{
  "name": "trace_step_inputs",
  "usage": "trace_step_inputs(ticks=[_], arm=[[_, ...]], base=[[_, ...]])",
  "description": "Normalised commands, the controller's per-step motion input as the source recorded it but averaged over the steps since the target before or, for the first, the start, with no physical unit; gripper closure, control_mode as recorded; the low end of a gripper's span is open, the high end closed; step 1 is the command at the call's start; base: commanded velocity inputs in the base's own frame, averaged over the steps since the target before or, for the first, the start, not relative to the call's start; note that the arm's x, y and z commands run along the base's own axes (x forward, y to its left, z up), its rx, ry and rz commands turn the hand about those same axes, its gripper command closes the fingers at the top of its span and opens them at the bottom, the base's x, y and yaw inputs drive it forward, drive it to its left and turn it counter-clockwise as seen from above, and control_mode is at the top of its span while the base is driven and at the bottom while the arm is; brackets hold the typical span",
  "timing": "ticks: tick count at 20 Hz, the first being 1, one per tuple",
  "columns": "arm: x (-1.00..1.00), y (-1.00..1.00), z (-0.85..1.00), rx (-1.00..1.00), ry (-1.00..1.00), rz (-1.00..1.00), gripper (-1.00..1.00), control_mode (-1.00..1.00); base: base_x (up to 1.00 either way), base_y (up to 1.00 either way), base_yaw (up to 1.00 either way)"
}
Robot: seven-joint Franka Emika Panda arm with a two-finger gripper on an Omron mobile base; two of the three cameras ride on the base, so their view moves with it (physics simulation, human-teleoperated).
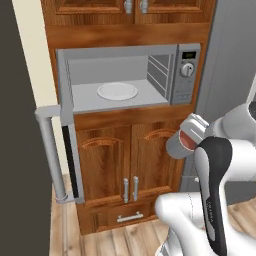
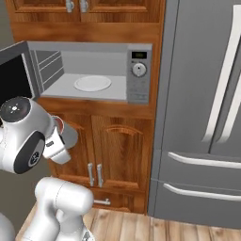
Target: Place the microwavable item in the microwave. Then, close the microwave door and press the start button.
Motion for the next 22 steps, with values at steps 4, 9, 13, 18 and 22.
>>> trace_step_inputs(ticks=[4,9,13,18,22], arm=[[0.0,0.0,0.0,0.0,0.0,0.0,1.0,1.0],[0.0,0.0,0.0,0.0,0.0,0.0,1.0,1.0],[0.0,0.0,0.0,0.0,0.0,0.0,1.0,1.0],[0.0,0.0,0.0,0.0,0.0,0.0,1.0,1.0],[0.0,0.0,0.0,0.0,0.0,0.0,1.0,1.0]], base=[[0.37,0.09,0.0],[0.26,0.4,0.0],[0.34,0.46,0.0],[0.32,0.37,0.0],[0.09,0.01,0.0]])
